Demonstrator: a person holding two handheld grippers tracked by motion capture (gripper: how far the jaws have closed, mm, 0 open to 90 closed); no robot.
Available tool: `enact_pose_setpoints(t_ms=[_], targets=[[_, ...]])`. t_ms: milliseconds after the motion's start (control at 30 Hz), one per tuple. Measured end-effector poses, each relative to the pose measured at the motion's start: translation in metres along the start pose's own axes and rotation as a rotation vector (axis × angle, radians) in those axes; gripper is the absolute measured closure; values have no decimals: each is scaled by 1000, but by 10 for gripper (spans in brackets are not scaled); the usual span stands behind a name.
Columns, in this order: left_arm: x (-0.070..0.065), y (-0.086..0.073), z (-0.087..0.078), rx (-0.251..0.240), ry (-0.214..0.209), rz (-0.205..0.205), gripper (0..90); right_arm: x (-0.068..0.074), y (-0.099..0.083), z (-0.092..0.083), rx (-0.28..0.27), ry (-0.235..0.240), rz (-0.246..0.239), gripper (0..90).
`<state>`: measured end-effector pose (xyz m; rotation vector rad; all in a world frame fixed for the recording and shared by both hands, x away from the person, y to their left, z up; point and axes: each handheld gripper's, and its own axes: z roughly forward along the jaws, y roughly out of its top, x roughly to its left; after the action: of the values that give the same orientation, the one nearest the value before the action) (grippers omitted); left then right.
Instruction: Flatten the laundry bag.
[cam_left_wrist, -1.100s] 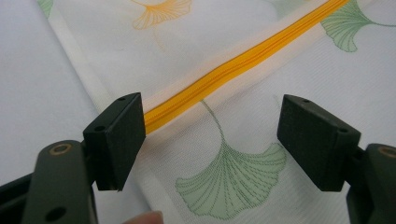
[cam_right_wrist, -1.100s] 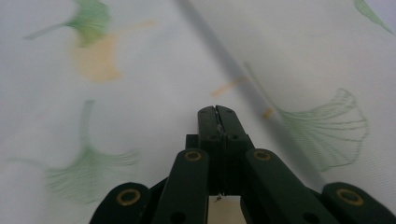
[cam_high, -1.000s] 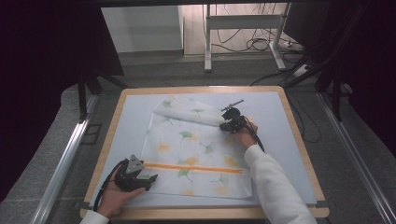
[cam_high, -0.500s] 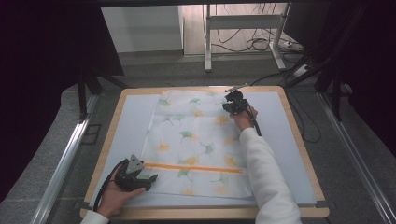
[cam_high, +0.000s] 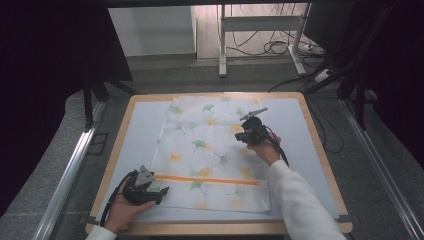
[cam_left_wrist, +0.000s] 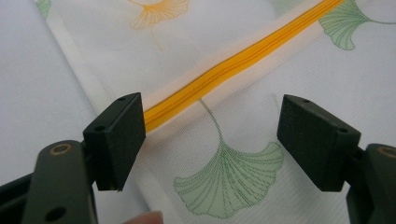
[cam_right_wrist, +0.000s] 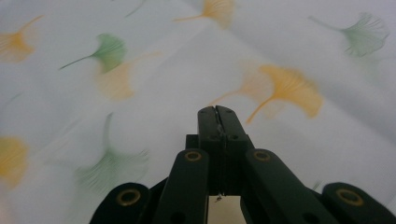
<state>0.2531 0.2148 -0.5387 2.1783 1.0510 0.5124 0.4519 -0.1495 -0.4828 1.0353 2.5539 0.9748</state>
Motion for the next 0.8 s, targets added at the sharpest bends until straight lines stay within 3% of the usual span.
enact_pose_setpoints(t_ms=[100,300,500,800], targets=[[1,1,1,-11,-1,-7,231,14,-19,-18,-12,34,-1,892],[3,5,2,-40,-10,-14,229,26,-58,-45,-16,58,28,892],[1,10,6,-50,-27,6,225,32,-95,-66,-4,48,65,892],[-3,17,7,-75,-37,2,223,36,-130,-84,7,42,95,892]])
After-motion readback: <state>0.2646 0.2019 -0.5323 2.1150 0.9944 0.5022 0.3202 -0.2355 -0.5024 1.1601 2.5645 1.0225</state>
